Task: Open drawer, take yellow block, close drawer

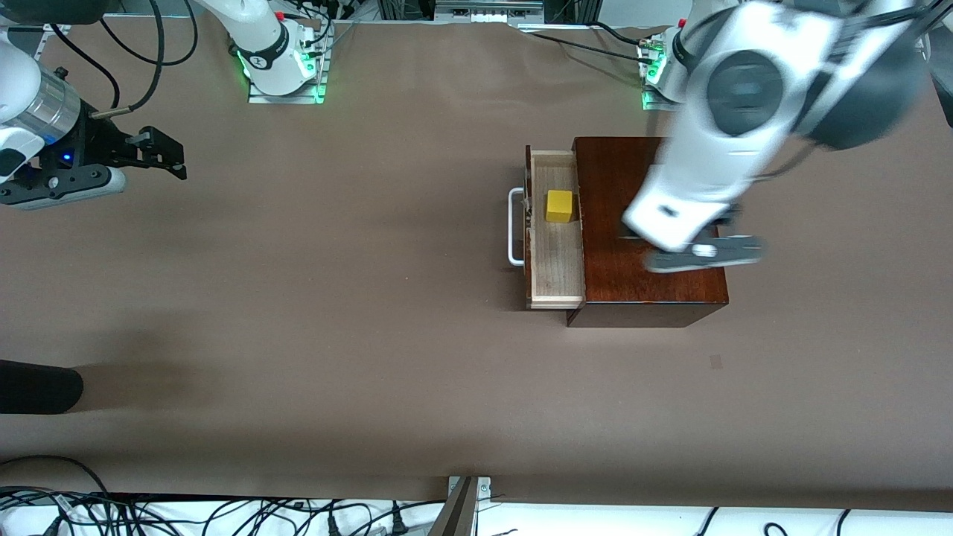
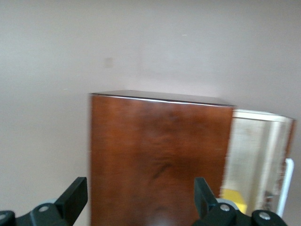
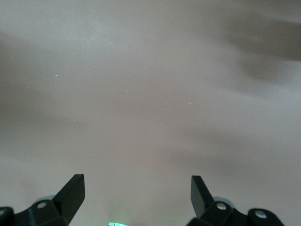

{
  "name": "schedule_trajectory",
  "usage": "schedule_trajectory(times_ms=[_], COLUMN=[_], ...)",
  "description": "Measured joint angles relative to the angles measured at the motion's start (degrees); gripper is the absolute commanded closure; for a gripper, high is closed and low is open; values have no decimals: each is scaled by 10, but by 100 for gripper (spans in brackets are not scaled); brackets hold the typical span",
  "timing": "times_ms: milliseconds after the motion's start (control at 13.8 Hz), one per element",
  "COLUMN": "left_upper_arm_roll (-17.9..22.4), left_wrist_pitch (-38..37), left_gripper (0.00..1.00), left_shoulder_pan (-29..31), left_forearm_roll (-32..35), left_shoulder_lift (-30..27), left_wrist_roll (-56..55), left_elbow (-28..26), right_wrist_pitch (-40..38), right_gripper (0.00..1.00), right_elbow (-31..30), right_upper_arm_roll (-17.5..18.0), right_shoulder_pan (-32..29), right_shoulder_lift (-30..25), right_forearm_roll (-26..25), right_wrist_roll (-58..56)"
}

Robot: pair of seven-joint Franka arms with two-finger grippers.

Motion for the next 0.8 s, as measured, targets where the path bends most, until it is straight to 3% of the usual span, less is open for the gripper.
schedule_trajectory(times_ms=[217, 362, 434, 652, 796], left_upper_arm_roll=[2, 30, 56, 138, 164], left_wrist_pitch=[-51, -54, -37, 78, 103], left_gripper=[0, 0, 0, 0, 0], left_shoulder_pan=[85, 124, 127, 104, 85], left_forearm_roll=[-54, -92, -100, -106, -106], left_shoulder_lift=[-32, -57, -76, -168, -208], left_wrist_roll=[108, 178, 196, 239, 256], left_elbow=[0, -13, -36, -175, -233], right_wrist_pitch=[-3, -7, -8, -5, 9], right_gripper=[0, 0, 0, 0, 0], right_elbow=[2, 2, 2, 5, 13], right_upper_arm_roll=[21, 50, 64, 100, 110], right_shoulder_pan=[12, 27, 39, 86, 129], right_shoulder_lift=[0, 6, 12, 30, 50], right_forearm_roll=[20, 22, 22, 22, 23], right_wrist_roll=[-1, -3, -9, -84, -116])
